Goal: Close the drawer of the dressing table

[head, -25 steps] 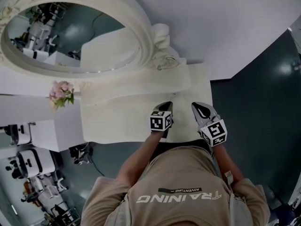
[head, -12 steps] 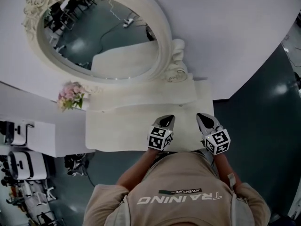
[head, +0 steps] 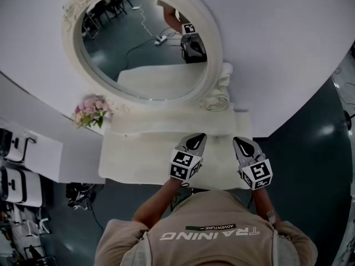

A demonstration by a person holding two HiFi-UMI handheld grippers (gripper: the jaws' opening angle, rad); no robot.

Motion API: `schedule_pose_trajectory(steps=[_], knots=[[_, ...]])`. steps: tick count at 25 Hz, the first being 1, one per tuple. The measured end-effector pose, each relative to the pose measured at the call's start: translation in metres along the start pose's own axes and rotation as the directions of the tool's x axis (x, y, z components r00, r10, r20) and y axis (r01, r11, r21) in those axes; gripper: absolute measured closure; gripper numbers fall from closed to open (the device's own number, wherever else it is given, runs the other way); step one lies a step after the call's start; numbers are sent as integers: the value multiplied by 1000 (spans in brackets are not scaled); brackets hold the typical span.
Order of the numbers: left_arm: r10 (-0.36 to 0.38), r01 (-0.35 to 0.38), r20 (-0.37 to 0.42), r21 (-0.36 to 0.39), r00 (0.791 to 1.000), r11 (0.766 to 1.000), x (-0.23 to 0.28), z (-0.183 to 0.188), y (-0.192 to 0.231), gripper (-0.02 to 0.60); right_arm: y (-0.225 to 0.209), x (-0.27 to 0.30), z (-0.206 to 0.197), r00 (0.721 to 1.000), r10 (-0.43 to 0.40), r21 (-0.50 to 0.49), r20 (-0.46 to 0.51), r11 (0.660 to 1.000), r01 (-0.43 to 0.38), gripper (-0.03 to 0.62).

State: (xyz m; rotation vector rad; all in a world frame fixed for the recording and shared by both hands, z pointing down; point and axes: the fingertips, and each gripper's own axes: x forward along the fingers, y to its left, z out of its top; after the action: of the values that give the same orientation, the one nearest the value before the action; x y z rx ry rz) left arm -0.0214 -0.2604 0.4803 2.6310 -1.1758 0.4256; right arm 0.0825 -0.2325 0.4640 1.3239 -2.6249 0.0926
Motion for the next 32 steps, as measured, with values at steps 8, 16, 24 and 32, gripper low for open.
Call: schedule_pose_trajectory(steps=[8,16,24,32], knots=[[31,-33,121,21,992,999,-31,46,19,563,6,13,56,996,12,-74,89,997,-6,592],[55,-63,194,37,979,997,-54,75,34,563,4,11,97,987,-9,-82,159,996,22,592],[52,-68,272,50,961,996,-64,103,37,563,3,3,123,978,-37,-118,205,991,62,592],[64,-81,300,44,952,996,-61,115,43,563,7,1,124,977,-41,-124,210,990,68,592]])
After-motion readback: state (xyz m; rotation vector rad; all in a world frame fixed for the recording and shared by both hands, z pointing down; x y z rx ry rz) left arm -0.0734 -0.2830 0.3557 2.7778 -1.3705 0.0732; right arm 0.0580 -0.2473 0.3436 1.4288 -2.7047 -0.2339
